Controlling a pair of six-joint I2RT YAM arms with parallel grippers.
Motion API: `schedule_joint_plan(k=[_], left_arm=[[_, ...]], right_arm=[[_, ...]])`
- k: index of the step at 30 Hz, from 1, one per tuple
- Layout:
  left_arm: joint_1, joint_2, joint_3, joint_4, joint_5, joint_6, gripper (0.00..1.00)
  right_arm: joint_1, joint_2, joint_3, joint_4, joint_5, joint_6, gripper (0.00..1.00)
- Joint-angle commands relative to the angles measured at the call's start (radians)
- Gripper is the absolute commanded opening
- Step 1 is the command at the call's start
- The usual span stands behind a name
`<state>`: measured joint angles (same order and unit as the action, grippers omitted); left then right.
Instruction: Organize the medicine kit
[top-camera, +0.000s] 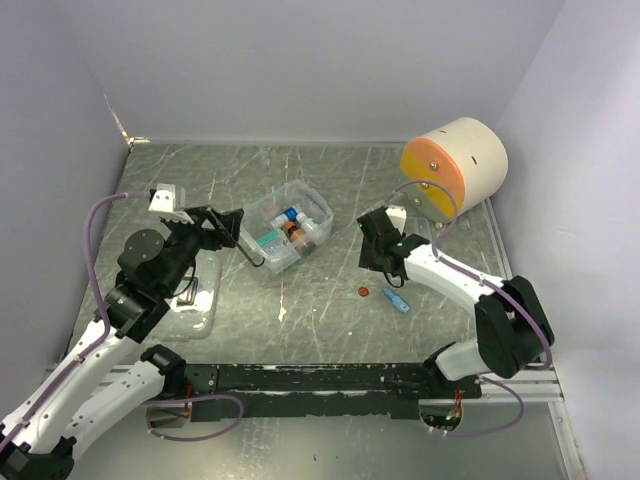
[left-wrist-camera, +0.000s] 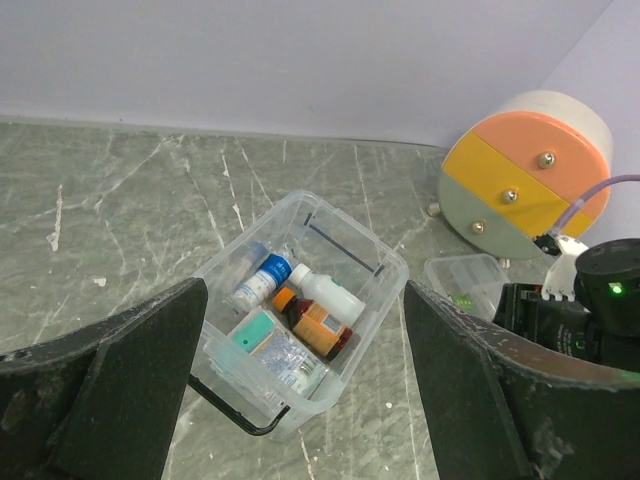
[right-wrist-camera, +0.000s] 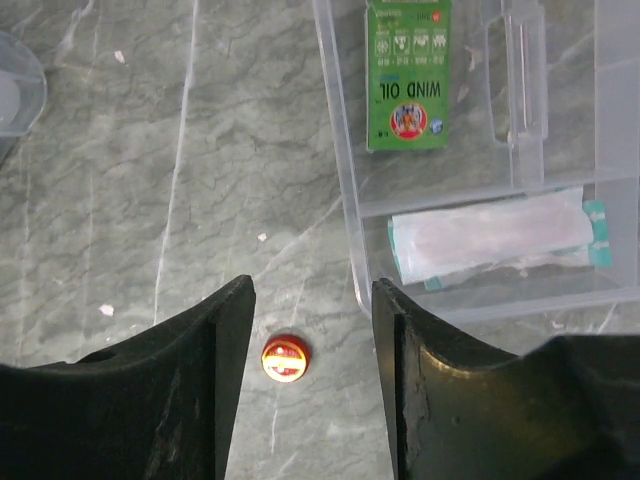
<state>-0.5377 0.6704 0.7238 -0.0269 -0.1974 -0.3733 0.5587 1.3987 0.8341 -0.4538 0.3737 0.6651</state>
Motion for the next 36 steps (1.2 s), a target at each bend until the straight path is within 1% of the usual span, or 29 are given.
schedule_joint_plan(k=[1, 4, 7, 12, 15, 20, 24, 31, 34, 36], left_arm=[[0.007, -0.004, 0.02, 0.026, 0.017, -0.001, 0.91], [0.006, -0.005, 0.022, 0.023, 0.016, 0.0, 0.91], [0.005, -0.009, 0.02, 0.022, 0.012, 0.001, 0.91], [0.005, -0.014, 0.02, 0.019, 0.004, 0.004, 0.91], [0.005, -0.014, 0.02, 0.02, 0.006, 0.003, 0.91], [0.006, -0.012, 0.022, 0.019, 0.009, 0.002, 0.91], [0.006, -0.014, 0.021, 0.02, 0.008, 0.002, 0.91], [0.005, -0.009, 0.02, 0.023, 0.008, 0.001, 0.91], [0.005, -0.005, 0.02, 0.026, 0.013, -0.001, 0.91], [0.005, -0.003, 0.019, 0.027, 0.016, -0.001, 0.91]], right_arm=[[-0.021, 0.085, 0.066, 0.007, 0.026, -0.051, 0.49], [-0.032, 0.163, 0.101, -0.002, 0.019, -0.06, 0.43], [-0.036, 0.201, 0.114, -0.002, 0.013, -0.055, 0.38], [-0.036, 0.185, 0.099, 0.014, -0.004, -0.054, 0.38], [-0.036, 0.139, 0.083, 0.031, -0.027, -0.065, 0.38], [-0.036, 0.08, 0.056, 0.034, -0.022, -0.089, 0.39], [-0.027, 0.088, 0.042, 0.005, -0.11, -0.123, 0.4], [0.022, 0.055, -0.004, -0.07, -0.179, -0.113, 0.5], [0.024, 0.048, -0.02, -0.068, -0.207, -0.123, 0.51], [0.024, 0.071, -0.016, -0.073, -0.218, -0.128, 0.51]])
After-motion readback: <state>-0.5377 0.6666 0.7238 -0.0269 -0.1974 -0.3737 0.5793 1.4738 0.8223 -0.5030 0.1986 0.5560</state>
